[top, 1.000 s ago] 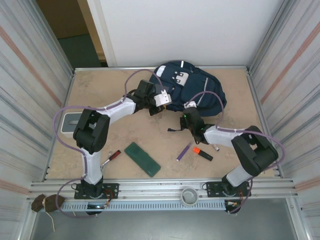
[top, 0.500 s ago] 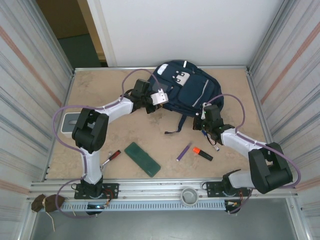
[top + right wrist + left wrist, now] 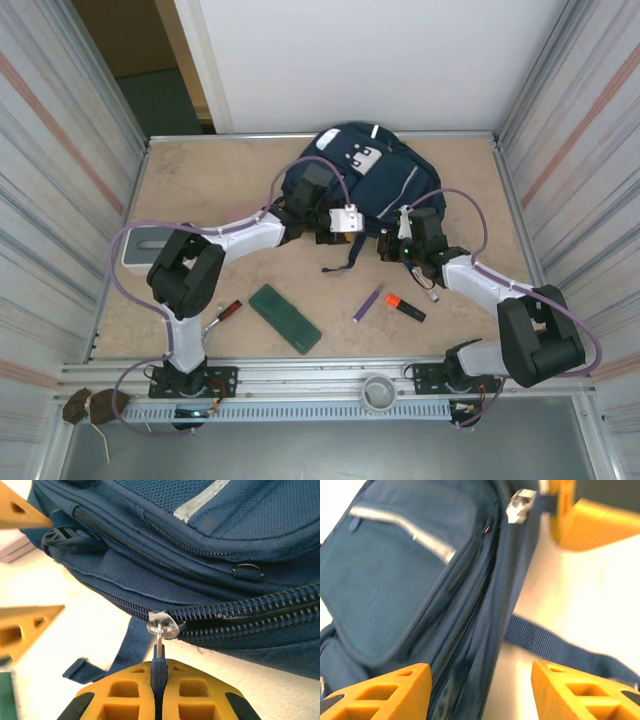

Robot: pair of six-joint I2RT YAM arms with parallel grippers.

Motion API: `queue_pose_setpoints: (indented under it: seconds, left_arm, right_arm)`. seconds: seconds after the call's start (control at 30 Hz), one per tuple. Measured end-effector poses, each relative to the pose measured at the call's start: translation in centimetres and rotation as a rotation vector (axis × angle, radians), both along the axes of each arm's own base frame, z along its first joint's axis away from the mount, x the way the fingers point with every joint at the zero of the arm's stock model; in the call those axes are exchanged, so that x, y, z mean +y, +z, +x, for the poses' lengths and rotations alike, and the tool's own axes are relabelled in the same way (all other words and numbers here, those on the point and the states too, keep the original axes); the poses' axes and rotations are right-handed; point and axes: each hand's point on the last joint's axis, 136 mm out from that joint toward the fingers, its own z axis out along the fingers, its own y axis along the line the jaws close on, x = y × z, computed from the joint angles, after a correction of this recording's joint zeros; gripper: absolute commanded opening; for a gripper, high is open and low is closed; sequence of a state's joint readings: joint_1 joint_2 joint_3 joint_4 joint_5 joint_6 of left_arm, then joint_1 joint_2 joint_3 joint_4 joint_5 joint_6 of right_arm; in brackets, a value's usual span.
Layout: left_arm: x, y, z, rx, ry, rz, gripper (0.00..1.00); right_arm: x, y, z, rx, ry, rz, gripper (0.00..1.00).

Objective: Pack books, pencil case, and school supplies into a backpack

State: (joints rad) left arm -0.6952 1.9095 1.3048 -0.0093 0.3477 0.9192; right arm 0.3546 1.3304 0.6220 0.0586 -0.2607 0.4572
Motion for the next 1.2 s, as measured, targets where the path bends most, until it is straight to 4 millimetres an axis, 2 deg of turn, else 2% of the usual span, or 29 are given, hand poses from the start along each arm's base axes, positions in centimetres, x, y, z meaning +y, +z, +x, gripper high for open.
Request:
queue_pose_setpoints:
  seconds: [0.13,0.3,0.4,0.43,0.6,0.77,0.9,0.93,1.03,1.1,1.2]
  left_arm:
    - [-2.0,0.3,-0.2,-0.038,-0.047,-0.007,0.5]
    - [-2.3,-0.6,0.4,-0.055,-0.053,0.007,0.21]
    - [-2.1,-0.6,0.7,-0.063,-0.055,0.01,0.03]
    - [-2.1,-0.6,0.8,-0.068,-0.061,0.008,0.0]
    - [-1.3,-1.1,0.8,-0.057,-0.069,-0.006,0.0]
    - [1.6,-1.7,1.9,-0.032,-0.026,-0.011,0.0]
    - [3.4,-1.8,3.2,-0.034,0.016,-0.01,0.0]
    - [3.6,-1.8,3.4,-0.036,0.023,-0.01,0.04]
    - [4.1,-1.8,3.5,-0.032,0.041,-0.006,0.33]
    - [4.2,-1.5,3.3,-0.019,0.053,-0.012,0.43]
    - [4.1,-0.5,2.7,-0.006,0.059,-0.031,0.5]
  right_arm:
    - [0.6,0.4,0.0,-0.003,0.012,0.014,0.0]
    - [1.0,0.4,-0.3,0.0,0.028,0.018,0.0]
    - [0.5,0.6,-0.3,0.002,0.017,0.017,0.0]
    - [0.3,0.7,-0.3,0.001,0.013,0.016,0.0]
    - [-1.9,0.8,-0.4,0.022,-0.057,-0.033,0.0]
    - [-5.6,0.0,0.0,0.068,-0.178,-0.121,0.0]
    - [-5.8,0.3,0.2,0.061,-0.173,-0.135,0.0]
    - [-5.6,0.4,0.2,0.058,-0.165,-0.129,0.0]
    - [-4.9,0.6,0.2,0.05,-0.136,-0.11,0.0]
    - [-4.4,0.7,0.1,0.045,-0.12,-0.102,0.0]
    - [-3.6,0.9,0.0,0.043,-0.092,-0.089,0.0]
